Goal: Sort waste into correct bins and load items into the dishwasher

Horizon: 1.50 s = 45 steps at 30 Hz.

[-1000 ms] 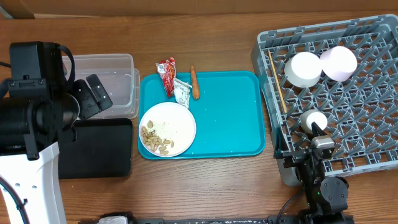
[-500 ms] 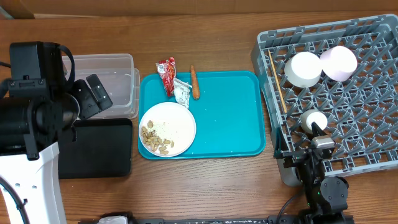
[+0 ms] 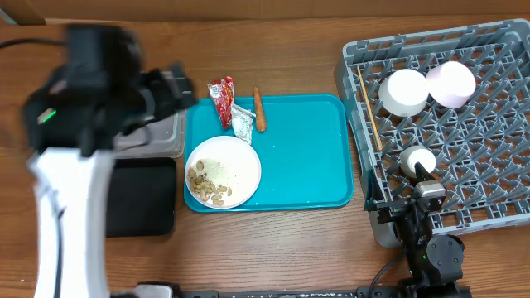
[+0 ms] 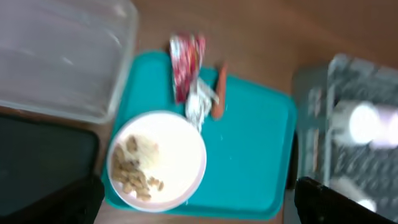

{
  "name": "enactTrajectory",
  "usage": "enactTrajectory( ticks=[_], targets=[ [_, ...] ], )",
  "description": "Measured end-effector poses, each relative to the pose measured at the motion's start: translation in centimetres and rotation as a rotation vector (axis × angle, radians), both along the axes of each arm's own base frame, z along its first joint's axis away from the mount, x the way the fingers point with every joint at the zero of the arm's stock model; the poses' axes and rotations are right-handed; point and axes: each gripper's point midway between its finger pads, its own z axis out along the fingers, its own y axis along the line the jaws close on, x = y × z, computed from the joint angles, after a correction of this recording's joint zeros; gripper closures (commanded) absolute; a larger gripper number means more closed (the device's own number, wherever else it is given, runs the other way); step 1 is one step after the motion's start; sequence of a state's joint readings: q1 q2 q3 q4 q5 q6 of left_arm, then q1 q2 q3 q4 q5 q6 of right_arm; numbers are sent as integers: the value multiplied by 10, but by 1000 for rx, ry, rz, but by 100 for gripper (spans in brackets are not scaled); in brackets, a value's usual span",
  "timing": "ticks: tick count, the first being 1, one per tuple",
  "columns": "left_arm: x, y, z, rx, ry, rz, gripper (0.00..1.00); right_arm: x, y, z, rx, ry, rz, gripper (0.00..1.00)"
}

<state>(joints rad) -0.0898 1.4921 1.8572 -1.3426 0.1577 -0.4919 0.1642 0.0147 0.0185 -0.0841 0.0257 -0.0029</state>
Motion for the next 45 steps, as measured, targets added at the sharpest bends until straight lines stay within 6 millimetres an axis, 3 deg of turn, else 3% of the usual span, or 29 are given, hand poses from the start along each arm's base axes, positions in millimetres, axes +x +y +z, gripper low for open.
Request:
enactTrajectory(
  ticks=[3,6,7,10,14,25,28,34,38,41,42,45],
  targets=[
    [18,-27,-53,15,153,-68,4,0,0,0,0,0,0,0],
    [49,-47,-106,51,232,-117,18,0,0,0,0,0,0,0],
    [60,-53,-122,63,241,-138,18,0,0,0,0,0,0,0],
    [87,-67,-164,101,253,-176,20,0,0,0,0,0,0,0],
    [105,-83,-203,138,259,-225,23,0,0,0,0,-1,0,0],
    [126,-147,-265,316,170,-384,20,0,0,0,0,0,0,0],
    [127,-148,-274,343,172,-385,22,0,0,0,0,0,0,0],
    [132,-140,-293,353,194,-344,38,0,0,0,0,0,0,0],
    [130,-145,-303,319,213,-354,58,0,0,0,0,-1,0,0],
    [129,-149,-304,300,218,-362,64,0,0,0,0,0,0,0],
    [128,-150,-304,294,220,-365,71,0,0,0,0,0,0,0],
    [127,-150,-304,288,227,-368,73,0,0,0,0,0,0,0]
  ],
)
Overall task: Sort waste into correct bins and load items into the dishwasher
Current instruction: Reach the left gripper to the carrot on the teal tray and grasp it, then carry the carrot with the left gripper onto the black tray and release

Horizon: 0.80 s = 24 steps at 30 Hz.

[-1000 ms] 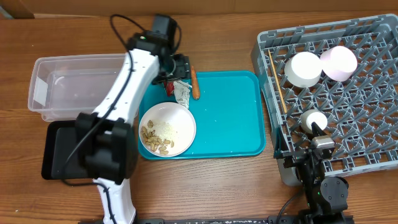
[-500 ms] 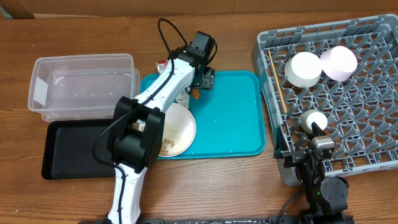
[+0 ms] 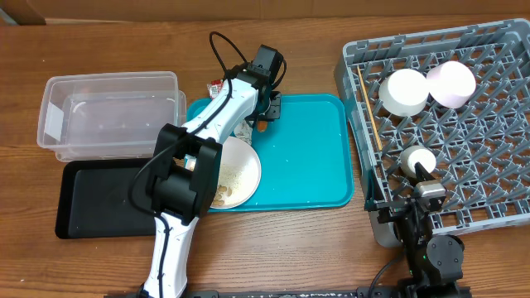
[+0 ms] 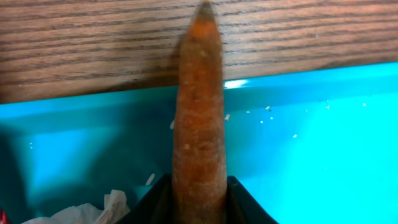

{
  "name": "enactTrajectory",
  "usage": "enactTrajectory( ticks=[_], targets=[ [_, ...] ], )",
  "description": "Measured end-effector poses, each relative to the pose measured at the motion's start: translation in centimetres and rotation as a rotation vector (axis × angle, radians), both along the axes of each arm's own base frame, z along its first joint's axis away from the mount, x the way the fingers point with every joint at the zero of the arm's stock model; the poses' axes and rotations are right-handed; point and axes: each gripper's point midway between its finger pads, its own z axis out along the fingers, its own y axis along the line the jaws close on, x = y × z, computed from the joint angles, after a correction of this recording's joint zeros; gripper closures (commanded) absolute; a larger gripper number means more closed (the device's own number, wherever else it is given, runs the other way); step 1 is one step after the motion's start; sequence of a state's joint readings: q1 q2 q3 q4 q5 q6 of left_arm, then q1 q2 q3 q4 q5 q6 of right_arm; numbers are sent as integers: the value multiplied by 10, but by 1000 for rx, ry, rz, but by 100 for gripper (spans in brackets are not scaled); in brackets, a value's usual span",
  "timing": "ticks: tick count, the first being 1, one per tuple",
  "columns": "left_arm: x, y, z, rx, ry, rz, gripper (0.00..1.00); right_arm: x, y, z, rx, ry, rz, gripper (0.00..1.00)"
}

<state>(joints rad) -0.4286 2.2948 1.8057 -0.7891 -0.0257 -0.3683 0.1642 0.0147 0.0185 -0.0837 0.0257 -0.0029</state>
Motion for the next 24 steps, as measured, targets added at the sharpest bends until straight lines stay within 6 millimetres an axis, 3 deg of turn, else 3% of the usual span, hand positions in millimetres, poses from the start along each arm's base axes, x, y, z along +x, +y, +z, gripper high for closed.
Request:
enactTrajectory(
  ticks=[6,9,15,17,19,24],
  targets=[
    [-12,3,6,12,59,-4,89,0,0,0,0,0,0,0],
    [-8,1,29,10,60,-5,89,0,0,0,0,0,0,0],
    [-8,1,102,-1,30,-4,88,0,0,0,-1,0,0,0],
    [-20,12,126,19,40,29,90,0,0,0,-1,0,0,0],
    [-40,32,151,53,66,94,96,0,0,0,0,0,0,0],
    [-81,91,194,115,129,268,96,0,0,0,0,0,0,0]
  ],
)
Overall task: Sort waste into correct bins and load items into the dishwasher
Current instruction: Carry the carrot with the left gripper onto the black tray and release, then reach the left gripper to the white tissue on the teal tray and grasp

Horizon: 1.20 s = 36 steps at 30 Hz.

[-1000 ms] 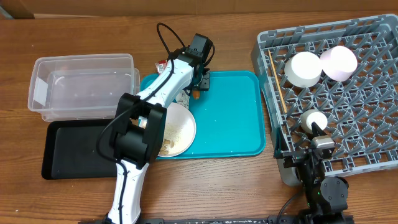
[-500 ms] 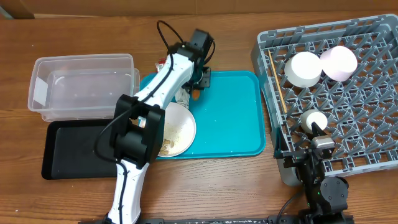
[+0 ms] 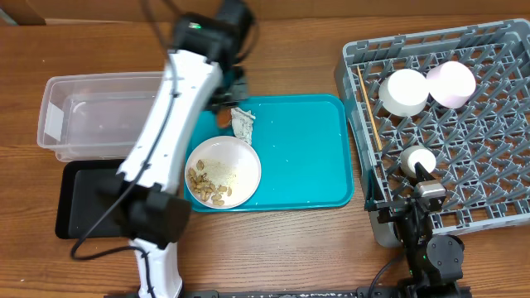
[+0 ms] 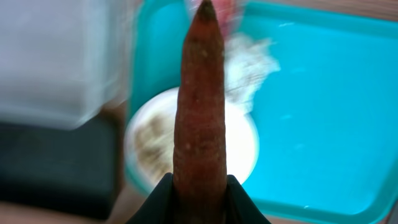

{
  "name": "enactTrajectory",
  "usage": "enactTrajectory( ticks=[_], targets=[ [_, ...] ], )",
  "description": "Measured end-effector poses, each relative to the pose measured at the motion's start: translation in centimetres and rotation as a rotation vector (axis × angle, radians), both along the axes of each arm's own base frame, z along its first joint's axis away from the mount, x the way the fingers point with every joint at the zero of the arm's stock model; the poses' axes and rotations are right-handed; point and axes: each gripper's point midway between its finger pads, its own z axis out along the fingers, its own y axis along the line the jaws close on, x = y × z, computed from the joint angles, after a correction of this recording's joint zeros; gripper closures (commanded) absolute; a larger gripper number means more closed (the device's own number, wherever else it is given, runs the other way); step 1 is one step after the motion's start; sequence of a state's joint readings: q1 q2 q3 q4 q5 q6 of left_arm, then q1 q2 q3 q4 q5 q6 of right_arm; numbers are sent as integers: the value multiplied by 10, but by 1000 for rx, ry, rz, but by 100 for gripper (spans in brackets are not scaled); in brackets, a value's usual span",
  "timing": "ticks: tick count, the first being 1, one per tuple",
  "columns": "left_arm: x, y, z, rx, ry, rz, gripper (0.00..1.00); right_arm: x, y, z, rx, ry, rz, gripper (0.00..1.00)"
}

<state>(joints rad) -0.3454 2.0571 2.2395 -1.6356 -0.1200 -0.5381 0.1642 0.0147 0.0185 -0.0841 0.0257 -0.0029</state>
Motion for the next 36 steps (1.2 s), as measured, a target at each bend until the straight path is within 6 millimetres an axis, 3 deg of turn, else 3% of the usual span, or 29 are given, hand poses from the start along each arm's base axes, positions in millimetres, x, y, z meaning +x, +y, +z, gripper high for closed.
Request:
enactTrajectory(
  ticks=[4,8,9,12,15,20,22,25,29,32,36],
  targets=[
    [-9,45,16,11,2,123,96,0,0,0,0,-1,0,0],
    [-33,78,9,37,55,221,95,0,0,0,-1,0,0,0],
    [-51,90,3,51,99,256,95,0,0,0,0,0,0,0],
    [-81,116,-12,74,148,345,86,0,0,0,-1,0,0,0],
    [-114,145,-33,69,187,469,83,0,0,0,-1,1,0,0],
    [-154,185,-79,-5,166,712,80,0,0,0,0,1,0,0],
    [-166,193,-99,-42,166,786,80,0,0,0,0,0,0,0],
    [-168,198,-130,-96,147,842,72,0,0,0,0,0,0,0],
    [-167,194,-151,-141,128,846,16,0,0,0,-1,1,0,0],
    [-166,191,-146,-157,136,842,14,0,0,0,0,0,0,0],
    [-156,193,-113,-167,127,836,22,0,0,0,0,1,0,0]
  ],
)
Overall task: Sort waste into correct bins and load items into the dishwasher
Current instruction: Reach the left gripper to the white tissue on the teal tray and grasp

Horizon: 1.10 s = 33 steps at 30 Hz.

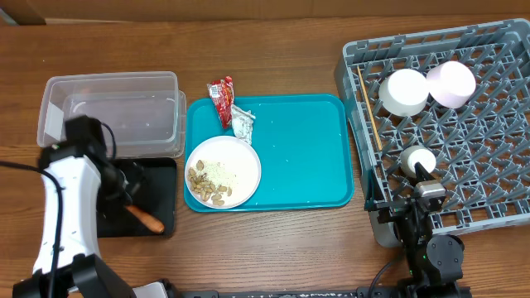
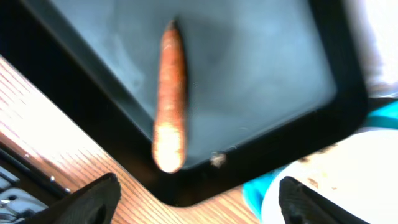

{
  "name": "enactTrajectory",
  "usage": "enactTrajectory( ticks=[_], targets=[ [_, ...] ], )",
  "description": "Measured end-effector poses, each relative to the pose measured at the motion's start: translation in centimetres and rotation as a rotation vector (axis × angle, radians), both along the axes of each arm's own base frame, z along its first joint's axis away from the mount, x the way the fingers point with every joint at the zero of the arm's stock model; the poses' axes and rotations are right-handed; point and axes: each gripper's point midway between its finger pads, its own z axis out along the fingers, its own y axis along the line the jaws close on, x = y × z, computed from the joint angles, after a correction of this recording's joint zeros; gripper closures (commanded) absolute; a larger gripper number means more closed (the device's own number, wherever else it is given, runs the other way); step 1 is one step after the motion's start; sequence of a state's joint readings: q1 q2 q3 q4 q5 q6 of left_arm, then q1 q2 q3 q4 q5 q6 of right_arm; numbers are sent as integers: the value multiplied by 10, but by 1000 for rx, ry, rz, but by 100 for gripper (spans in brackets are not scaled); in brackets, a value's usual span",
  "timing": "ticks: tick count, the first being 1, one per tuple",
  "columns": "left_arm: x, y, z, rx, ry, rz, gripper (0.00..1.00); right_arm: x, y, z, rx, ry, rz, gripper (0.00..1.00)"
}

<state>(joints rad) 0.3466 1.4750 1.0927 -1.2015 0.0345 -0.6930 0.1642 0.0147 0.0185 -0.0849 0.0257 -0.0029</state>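
Note:
An orange carrot [image 1: 145,218] [image 2: 171,99] lies loose in the black tray [image 1: 162,172] [image 2: 267,62] at the front left. My left gripper [image 1: 124,194] [image 2: 198,182] hangs just above the tray, open, its fingers spread wide with nothing between them. On the teal tray [image 1: 298,149] are a white bowl [image 1: 222,171] with food scraps, a red wrapper [image 1: 221,91] and a crumpled white wrapper [image 1: 242,122]. My right gripper [image 1: 424,192] rests at the front edge of the grey dish rack [image 1: 464,165]; its jaws do not show clearly.
A clear plastic bin [image 1: 112,112] stands behind the black tray. The dish rack holds a white cup [image 1: 403,91], a pink cup [image 1: 451,83], a small white cup [image 1: 418,159] and a chopstick [image 1: 370,108]. Bare wood runs along the table's front and back.
My left gripper was shut on the carrot, held above the bowl and teal tray. It is now open over the black tray, and the carrot lies in that tray.
My left arm was over the bins with the carrot lying at the teal tray's back edge. Then the gripper was shut on the carrot there, then held it in the air. Now the carrot rests in the black tray, let go.

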Motion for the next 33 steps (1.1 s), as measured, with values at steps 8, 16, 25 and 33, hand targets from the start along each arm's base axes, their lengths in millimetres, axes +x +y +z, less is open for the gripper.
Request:
enactTrajectory(
  ticks=[8,16,25,33],
  targets=[
    [82,-40,77,75,-293,-347,27,0,0,0,0,0,0,0],
    [129,-169,75,146,-450,-915,23,0,0,0,0,1,0,0],
    [173,-224,-9,165,-367,-1078,28,0,0,0,-1,1,0,0],
    [207,-238,-63,168,-362,-1089,51,0,0,-1,0,2,0,0]
  ],
)
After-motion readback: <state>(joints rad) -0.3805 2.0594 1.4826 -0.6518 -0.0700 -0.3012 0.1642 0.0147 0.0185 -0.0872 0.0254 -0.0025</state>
